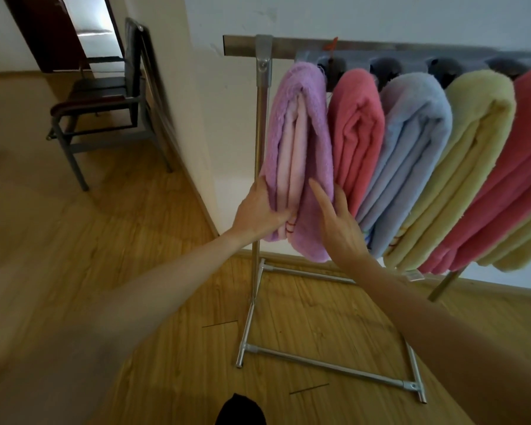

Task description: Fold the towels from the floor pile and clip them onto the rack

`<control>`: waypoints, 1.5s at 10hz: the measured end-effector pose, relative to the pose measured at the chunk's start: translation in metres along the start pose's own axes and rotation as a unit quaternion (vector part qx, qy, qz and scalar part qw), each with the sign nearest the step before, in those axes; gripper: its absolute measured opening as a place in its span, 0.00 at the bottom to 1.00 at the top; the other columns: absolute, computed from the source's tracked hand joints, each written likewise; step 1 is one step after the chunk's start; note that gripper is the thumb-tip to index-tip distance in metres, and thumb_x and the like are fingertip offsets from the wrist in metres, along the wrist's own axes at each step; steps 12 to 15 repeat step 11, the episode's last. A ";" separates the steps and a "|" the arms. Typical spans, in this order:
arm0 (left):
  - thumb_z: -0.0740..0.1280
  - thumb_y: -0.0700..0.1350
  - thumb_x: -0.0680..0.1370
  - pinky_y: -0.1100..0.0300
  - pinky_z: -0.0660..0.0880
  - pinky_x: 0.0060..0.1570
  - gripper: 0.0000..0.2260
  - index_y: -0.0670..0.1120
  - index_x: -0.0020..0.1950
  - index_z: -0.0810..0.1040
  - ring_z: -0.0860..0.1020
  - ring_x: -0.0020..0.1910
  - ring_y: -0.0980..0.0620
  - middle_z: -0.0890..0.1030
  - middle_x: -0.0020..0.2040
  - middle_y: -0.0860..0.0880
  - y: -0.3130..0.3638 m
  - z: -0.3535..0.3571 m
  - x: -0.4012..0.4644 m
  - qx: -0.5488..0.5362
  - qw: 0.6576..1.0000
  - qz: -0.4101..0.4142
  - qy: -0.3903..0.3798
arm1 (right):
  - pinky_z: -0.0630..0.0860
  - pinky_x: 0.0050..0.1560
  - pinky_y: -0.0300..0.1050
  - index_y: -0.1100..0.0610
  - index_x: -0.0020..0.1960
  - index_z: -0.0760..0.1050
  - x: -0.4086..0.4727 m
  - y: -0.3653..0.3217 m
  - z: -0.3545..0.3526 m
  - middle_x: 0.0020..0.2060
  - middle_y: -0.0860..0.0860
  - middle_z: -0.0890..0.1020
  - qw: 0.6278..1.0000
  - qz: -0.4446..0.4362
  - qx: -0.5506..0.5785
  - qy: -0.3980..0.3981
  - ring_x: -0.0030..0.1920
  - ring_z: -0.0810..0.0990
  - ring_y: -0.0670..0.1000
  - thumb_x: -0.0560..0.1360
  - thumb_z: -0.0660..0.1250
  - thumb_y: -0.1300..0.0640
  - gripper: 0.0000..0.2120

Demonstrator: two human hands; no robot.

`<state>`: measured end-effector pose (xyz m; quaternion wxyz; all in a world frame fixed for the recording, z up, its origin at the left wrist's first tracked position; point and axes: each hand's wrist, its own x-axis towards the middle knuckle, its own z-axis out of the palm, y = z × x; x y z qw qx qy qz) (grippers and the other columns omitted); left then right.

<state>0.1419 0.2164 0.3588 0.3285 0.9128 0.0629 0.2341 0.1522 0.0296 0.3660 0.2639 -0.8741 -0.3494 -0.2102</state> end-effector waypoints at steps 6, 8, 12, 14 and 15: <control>0.71 0.43 0.72 0.54 0.80 0.40 0.17 0.40 0.56 0.71 0.77 0.43 0.46 0.76 0.50 0.43 -0.013 -0.036 -0.002 0.088 0.985 -0.061 0.138 | 0.76 0.55 0.55 0.53 0.76 0.55 0.004 -0.026 0.026 0.70 0.59 0.65 0.991 0.059 0.051 -0.110 0.58 0.76 0.63 0.74 0.55 0.73 0.34; 0.68 0.47 0.76 0.57 0.74 0.40 0.15 0.39 0.56 0.71 0.76 0.44 0.47 0.76 0.48 0.43 0.001 -0.030 -0.016 0.067 0.995 -0.028 0.061 | 0.63 0.69 0.49 0.56 0.76 0.55 0.022 -0.031 0.017 0.72 0.59 0.64 0.941 0.118 0.122 -0.292 0.71 0.64 0.59 0.73 0.61 0.70 0.34; 0.68 0.48 0.77 0.54 0.72 0.56 0.21 0.41 0.67 0.70 0.75 0.60 0.43 0.77 0.62 0.42 0.037 -0.029 -0.066 0.018 0.987 -0.053 -0.148 | 0.64 0.67 0.45 0.63 0.73 0.61 -0.019 -0.020 -0.016 0.70 0.59 0.67 0.917 0.138 0.083 -0.364 0.70 0.66 0.59 0.75 0.59 0.70 0.26; 0.68 0.48 0.77 0.54 0.72 0.56 0.21 0.41 0.67 0.70 0.75 0.60 0.43 0.77 0.62 0.42 0.037 -0.029 -0.066 0.018 0.987 -0.053 -0.148 | 0.64 0.67 0.45 0.63 0.73 0.61 -0.019 -0.020 -0.016 0.70 0.59 0.67 0.917 0.138 0.083 -0.364 0.70 0.66 0.59 0.75 0.59 0.70 0.26; 0.68 0.48 0.77 0.54 0.72 0.56 0.21 0.41 0.67 0.70 0.75 0.60 0.43 0.77 0.62 0.42 0.037 -0.029 -0.066 0.018 0.987 -0.053 -0.148 | 0.64 0.67 0.45 0.63 0.73 0.61 -0.019 -0.020 -0.016 0.70 0.59 0.67 0.917 0.138 0.083 -0.364 0.70 0.66 0.59 0.75 0.59 0.70 0.26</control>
